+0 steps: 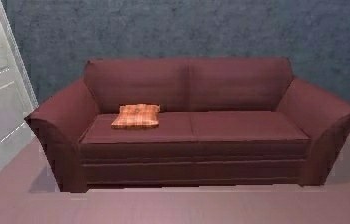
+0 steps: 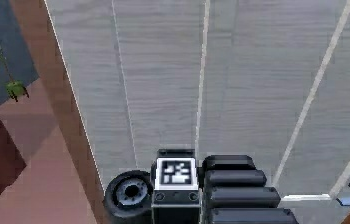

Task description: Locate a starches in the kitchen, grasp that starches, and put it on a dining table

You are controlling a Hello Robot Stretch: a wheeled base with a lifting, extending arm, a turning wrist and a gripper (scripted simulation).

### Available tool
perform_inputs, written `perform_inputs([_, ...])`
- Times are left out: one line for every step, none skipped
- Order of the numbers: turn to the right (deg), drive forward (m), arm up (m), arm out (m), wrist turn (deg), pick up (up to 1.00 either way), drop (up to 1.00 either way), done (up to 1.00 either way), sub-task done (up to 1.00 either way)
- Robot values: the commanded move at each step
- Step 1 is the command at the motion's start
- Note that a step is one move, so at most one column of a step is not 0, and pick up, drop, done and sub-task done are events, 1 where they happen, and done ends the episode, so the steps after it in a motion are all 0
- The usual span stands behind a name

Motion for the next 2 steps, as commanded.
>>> perform_inputs([0.0, 0.30, 0.00, 0.00, 0.0, 0.00, 0.00, 0.00, 0.00])
perform_inputs([-45.0, 0.00, 0.00, 0.00, 0.0, 0.00, 0.00, 0.00, 0.00])
